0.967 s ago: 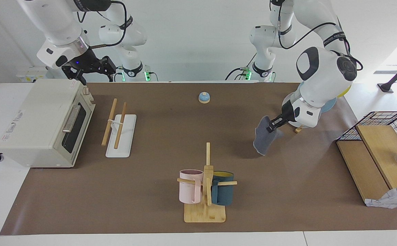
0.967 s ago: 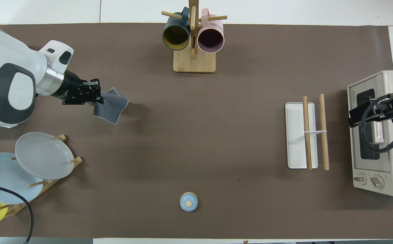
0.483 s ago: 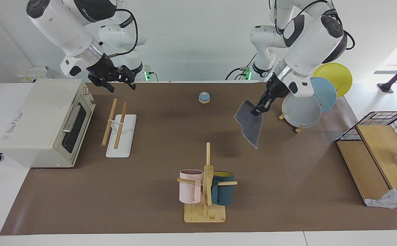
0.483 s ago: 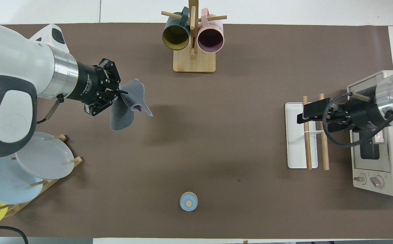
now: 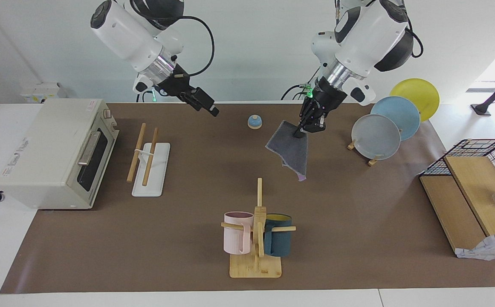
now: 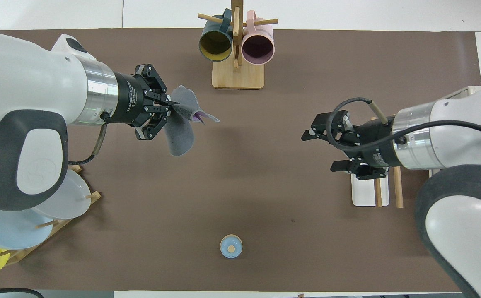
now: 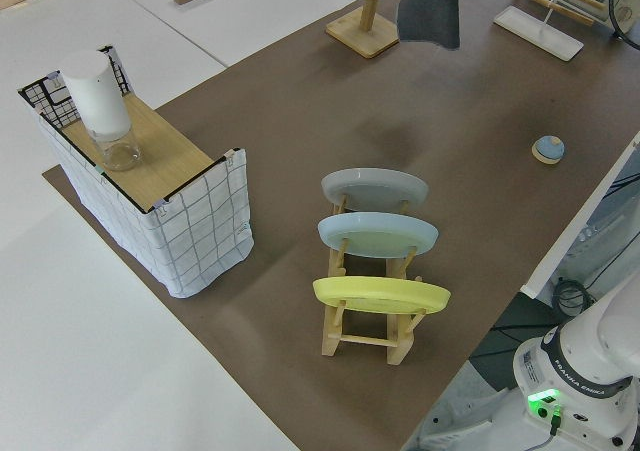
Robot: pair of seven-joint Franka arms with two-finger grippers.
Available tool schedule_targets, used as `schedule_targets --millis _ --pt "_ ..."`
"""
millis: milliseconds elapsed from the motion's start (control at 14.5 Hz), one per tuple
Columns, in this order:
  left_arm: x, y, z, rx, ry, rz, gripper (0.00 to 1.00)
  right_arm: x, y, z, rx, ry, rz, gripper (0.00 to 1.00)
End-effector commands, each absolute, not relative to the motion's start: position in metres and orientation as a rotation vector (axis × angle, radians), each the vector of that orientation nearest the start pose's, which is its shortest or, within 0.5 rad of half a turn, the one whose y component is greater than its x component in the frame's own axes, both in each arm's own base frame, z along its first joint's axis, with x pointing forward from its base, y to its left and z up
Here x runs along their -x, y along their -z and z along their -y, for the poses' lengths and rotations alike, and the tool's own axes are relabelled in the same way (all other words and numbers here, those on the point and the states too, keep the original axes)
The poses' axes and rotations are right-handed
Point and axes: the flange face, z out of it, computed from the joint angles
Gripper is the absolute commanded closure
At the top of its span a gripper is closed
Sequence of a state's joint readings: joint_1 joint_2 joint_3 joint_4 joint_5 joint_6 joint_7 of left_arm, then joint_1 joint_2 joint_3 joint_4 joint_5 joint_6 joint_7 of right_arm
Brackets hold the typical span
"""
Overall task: Fold towel and hang on rack
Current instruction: 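Lift the towel with the left gripper while the right gripper approaches, then grasp the towel with the right gripper beside the left gripper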
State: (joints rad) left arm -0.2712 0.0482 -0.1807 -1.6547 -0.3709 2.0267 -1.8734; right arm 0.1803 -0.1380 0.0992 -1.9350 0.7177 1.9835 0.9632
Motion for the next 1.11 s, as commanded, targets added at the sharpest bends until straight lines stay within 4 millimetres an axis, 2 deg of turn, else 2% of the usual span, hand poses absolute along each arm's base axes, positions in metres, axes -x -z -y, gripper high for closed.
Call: schedule_targets --millis 0,69,138,345,483,760,898,1036 --pt "-0.517 -0.612 0.298 2.443 -0.413 2.669 1.00 -0.514 -0.571 -0.186 1.957 -0.415 -1.329 0.00" --pt "-0.508 -0.611 0.307 2.411 -0.419 2.726 1.00 -0.515 -0.569 -0.198 1.903 -0.439 -1.367 0.00" --pt "-0.502 -0.608 0.313 2.381 -0.424 2.773 1.00 -0.515 -0.564 -0.218 1.842 -0.465 -1.413 0.00" --pt "-0.493 -0.608 0.321 2.257 -0.461 2.902 1.00 -0.514 -0.559 -0.253 1.721 -0.496 -1.518 0.00" --pt "-0.487 -0.608 0.331 2.243 -0.483 2.905 1.00 -0.519 -0.549 -0.256 1.683 -0.522 -1.540 0.00" --pt "-0.484 -0.606 0.331 2.232 -0.486 2.907 1.00 -0.538 -0.534 -0.259 1.632 -0.509 -1.570 0.00" --pt "-0.484 -0.607 0.331 2.209 -0.493 2.925 1.00 -0.534 -0.530 -0.276 1.627 -0.480 -1.563 0.00" --pt "-0.484 -0.606 0.331 2.208 -0.489 2.926 1.00 -0.532 -0.528 -0.286 1.632 -0.471 -1.556 0.00"
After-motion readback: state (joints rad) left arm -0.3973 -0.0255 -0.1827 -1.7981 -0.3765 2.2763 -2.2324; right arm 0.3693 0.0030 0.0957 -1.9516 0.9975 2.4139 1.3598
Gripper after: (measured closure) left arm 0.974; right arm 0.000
